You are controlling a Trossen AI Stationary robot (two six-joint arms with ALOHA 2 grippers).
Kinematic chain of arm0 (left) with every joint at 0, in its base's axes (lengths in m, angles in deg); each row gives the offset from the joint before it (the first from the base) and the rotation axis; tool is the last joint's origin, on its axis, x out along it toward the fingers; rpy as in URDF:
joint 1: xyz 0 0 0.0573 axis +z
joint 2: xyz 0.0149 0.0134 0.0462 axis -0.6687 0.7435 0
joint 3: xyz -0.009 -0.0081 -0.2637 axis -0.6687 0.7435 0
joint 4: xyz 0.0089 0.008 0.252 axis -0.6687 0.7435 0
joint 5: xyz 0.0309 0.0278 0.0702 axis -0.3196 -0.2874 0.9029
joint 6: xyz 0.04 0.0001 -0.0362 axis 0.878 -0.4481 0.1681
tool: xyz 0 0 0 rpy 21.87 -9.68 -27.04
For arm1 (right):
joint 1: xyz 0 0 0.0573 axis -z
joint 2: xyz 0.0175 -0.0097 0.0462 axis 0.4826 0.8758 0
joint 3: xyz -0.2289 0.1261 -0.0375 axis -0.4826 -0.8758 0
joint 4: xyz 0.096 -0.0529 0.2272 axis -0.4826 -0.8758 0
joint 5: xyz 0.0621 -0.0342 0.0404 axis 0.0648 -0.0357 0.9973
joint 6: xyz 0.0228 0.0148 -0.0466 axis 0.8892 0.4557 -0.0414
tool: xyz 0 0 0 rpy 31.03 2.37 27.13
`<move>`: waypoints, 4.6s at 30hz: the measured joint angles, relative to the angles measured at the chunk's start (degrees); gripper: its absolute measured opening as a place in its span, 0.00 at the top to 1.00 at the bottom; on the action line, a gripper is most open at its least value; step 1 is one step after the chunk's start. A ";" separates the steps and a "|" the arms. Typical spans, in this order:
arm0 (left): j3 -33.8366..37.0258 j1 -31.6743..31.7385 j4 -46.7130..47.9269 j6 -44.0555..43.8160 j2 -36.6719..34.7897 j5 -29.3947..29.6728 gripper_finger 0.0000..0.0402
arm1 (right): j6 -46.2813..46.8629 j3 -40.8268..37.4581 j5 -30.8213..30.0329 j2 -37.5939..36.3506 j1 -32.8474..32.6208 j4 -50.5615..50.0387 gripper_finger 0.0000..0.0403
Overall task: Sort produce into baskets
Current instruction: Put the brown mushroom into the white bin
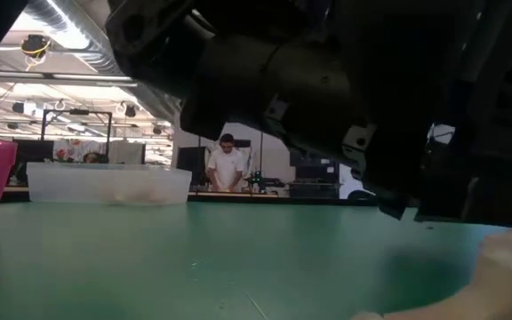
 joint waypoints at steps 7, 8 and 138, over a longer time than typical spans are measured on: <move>0.00 0.26 2.74 0.03 0.01 -2.49 0.35 | -0.02 0.00 -0.02 0.00 -0.02 -0.01 0.45; 0.00 0.24 3.15 0.03 0.01 -2.53 0.35 | -0.02 0.00 -0.01 0.00 -0.01 -0.01 0.45; 52.89 49.60 58.67 -6.83 -89.67 11.30 0.42 | -0.04 0.00 -1.60 0.01 -0.02 -1.37 0.45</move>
